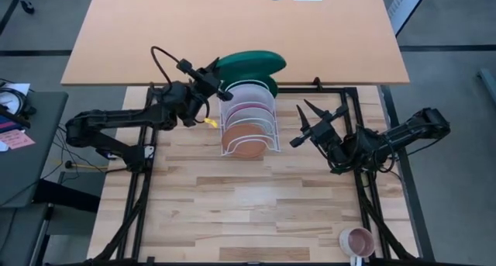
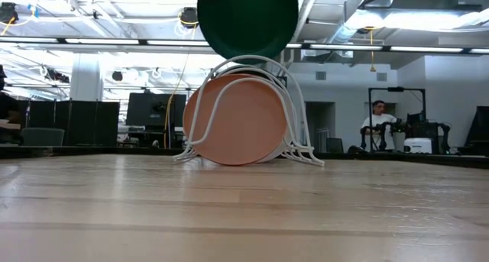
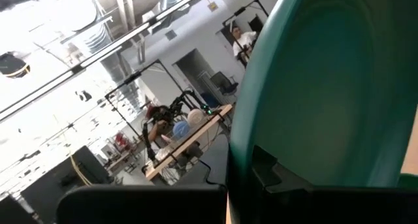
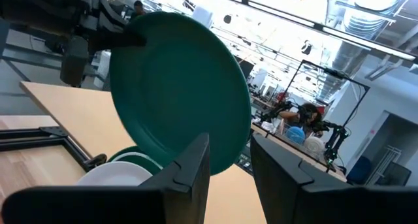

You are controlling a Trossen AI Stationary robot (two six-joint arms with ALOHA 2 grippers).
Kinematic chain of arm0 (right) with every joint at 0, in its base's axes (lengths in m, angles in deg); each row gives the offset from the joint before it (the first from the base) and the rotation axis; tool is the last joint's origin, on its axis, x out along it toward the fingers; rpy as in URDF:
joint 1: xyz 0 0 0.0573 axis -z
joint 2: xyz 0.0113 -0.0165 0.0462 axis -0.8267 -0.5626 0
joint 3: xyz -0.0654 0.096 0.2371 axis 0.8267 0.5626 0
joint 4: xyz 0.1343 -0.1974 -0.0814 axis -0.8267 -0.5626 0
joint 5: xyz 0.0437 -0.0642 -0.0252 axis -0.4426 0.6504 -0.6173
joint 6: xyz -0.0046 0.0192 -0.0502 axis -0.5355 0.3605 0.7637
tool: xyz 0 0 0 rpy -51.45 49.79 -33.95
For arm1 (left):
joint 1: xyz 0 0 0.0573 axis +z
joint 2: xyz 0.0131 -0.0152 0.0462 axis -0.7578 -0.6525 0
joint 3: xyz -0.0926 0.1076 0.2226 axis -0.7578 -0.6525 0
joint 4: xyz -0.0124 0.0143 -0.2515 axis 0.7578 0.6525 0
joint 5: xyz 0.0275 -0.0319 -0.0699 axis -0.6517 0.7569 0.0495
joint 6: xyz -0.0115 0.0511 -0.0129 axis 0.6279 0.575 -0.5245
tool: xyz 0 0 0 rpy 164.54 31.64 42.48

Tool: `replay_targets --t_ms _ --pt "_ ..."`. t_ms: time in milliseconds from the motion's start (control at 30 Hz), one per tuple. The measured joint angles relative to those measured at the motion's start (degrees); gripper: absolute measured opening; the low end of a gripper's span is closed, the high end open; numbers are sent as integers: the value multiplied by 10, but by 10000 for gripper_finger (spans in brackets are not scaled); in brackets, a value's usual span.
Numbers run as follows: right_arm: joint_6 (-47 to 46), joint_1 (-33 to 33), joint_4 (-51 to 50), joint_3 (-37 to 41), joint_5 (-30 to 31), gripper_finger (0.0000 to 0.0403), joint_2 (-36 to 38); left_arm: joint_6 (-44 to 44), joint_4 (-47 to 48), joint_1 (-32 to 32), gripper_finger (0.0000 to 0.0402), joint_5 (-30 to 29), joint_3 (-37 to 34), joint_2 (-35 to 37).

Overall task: Sort dishes
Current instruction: Put the green plate on the dish rack

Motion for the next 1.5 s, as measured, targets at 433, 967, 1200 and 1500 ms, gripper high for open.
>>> replay_targets --t_ms 433,967,1200,1500 --pt "0 0 0 0 0 116 0 -22 37 7 0 15 0 0" --pt "0 0 0 0 0 116 0 -108 164 22 0 21 0 0" --pt "1 0 0 0 0 116 0 -161 221 43 0 24 0 -1" --pt "0 0 0 0 0 116 0 -216 260 76 0 56 0 -1"
